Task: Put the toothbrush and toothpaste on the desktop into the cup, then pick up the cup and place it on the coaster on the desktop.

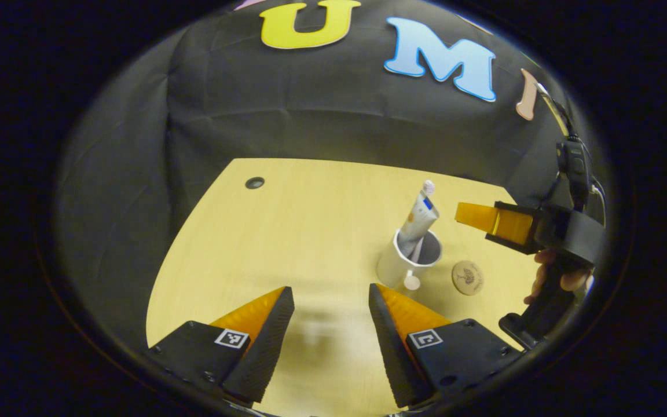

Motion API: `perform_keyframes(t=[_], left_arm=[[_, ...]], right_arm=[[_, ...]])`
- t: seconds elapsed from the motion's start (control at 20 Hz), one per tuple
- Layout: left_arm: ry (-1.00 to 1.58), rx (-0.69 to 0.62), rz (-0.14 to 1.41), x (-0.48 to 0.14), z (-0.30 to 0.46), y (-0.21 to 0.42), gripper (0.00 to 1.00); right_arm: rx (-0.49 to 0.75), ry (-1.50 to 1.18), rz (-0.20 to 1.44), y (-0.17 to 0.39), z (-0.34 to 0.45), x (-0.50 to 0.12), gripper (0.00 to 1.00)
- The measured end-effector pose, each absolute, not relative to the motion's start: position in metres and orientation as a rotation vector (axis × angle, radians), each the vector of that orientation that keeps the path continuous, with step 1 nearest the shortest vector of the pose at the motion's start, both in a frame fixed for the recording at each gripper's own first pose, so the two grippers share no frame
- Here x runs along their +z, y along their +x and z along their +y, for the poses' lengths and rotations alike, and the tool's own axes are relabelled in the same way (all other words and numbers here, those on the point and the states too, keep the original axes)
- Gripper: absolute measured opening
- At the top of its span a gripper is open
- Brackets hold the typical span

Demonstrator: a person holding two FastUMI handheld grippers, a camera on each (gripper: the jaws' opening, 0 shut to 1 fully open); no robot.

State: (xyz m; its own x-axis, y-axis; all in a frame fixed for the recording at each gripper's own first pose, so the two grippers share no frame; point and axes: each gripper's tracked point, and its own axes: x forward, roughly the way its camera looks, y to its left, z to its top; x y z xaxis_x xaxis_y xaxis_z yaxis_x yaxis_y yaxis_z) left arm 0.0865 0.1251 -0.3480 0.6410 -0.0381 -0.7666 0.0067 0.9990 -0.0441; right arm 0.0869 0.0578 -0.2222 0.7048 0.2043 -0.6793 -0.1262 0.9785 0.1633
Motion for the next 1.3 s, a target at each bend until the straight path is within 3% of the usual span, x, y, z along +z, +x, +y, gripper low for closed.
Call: perform_keyframes(t=[0.5, 0.85, 0.95, 1.1, 1.15, 1.3], left_arm=[[0.036, -0.24, 1.011, -0.376, 0.048, 0.108, 0.85], [0.147, -0.261, 1.185, -0.415, 0.045, 0.111, 0.82], [0.173, -0.258, 1.24, -0.428, 0.043, 0.107, 0.88], [0.217, -0.273, 1.301, -0.441, 0.042, 0.105, 0.85], [0.235, -0.283, 1.314, -0.444, 0.041, 0.105, 0.79], [0.29, -0.291, 1.361, -0.457, 0.041, 0.107, 0.91]], right_arm=[[0.015, 0.157, 0.814, 0.06, -0.036, -0.243, 0.33], [-0.159, 0.219, 0.84, 0.024, -0.112, -0.255, 0.33], [-0.214, 0.248, 0.855, 0.005, -0.132, -0.261, 0.33], [-0.291, 0.283, 0.882, -0.017, -0.16, -0.272, 0.33], [-0.315, 0.291, 0.887, -0.023, -0.169, -0.274, 0.33], [-0.368, 0.316, 0.89, -0.036, -0.188, -0.275, 0.33]])
